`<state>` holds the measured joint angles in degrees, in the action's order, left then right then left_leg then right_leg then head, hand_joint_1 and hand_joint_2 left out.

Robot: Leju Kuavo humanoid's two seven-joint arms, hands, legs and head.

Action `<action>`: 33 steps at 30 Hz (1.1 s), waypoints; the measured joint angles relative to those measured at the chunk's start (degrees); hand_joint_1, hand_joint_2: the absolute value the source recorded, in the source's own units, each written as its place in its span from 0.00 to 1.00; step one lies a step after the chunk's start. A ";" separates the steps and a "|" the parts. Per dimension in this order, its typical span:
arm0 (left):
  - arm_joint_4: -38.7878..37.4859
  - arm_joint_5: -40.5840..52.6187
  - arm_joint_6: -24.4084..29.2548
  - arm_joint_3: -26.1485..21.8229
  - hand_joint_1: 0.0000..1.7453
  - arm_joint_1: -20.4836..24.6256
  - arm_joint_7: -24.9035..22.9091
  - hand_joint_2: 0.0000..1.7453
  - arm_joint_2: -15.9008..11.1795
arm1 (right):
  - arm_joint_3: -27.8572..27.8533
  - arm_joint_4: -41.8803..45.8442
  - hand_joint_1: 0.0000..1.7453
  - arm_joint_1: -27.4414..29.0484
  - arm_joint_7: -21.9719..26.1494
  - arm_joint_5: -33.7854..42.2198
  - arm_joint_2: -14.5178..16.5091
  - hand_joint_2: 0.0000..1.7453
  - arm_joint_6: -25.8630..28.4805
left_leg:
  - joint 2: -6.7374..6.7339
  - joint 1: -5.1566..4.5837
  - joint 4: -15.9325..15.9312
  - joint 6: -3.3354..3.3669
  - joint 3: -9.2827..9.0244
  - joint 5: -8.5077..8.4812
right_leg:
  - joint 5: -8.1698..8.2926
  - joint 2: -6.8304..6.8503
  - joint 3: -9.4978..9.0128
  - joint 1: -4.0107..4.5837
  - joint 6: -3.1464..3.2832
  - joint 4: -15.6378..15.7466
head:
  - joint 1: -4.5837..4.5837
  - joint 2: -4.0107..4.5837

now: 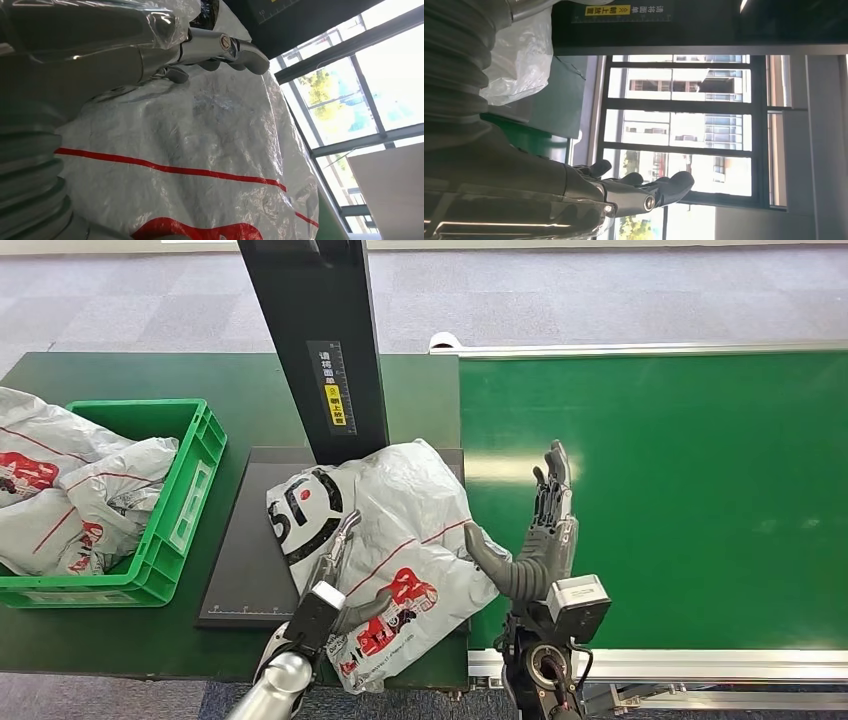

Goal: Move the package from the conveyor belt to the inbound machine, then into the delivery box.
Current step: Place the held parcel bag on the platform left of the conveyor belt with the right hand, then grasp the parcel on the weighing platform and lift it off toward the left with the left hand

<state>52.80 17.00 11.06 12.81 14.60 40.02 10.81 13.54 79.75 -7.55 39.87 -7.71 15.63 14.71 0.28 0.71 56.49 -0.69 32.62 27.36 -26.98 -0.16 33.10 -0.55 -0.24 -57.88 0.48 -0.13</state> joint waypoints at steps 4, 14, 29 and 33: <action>-1.56 0.94 -0.19 0.09 0.71 0.63 0.00 1.00 0.26 | -0.64 1.60 0.00 1.01 0.00 0.69 -0.39 1.00 0.08 | 0.00 0.00 0.00 0.00 0.00 0.00 | 0.00 0.00 0.00 0.00 0.00 0.00 | -0.01 0.01; -3.51 0.48 -1.20 0.51 1.00 1.51 0.16 1.00 0.46 | -2.14 1.54 0.00 1.64 0.00 1.43 -0.53 1.00 -1.69 | 0.01 0.00 0.00 0.00 -0.01 0.00 | 0.00 0.00 -0.04 0.00 0.00 0.00 | 0.00 0.01; 7.05 -4.75 -2.89 -1.23 0.52 -1.99 0.15 1.00 -2.21 | -5.28 -0.15 0.00 2.28 0.00 2.22 -0.46 1.00 -3.67 | 0.01 0.00 -0.01 0.00 0.02 0.00 | 0.00 0.01 -0.02 0.00 0.00 0.00 | -0.01 -0.01; 10.35 -5.11 -3.81 -1.55 0.00 -3.28 0.15 1.00 -2.59 | -5.82 -0.48 0.00 2.30 0.00 2.11 -0.31 1.00 -3.78 | 0.01 0.00 -0.01 0.00 0.02 0.00 | 0.00 0.00 -0.02 0.00 0.00 0.00 | -0.01 0.00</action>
<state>63.15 11.88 7.24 11.26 11.32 40.17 8.22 7.72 79.28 -5.25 39.87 -5.60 15.33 10.93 0.29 0.71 56.48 -0.69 32.64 27.36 -26.99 -0.15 33.08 -0.55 -0.24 -57.88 0.47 -0.13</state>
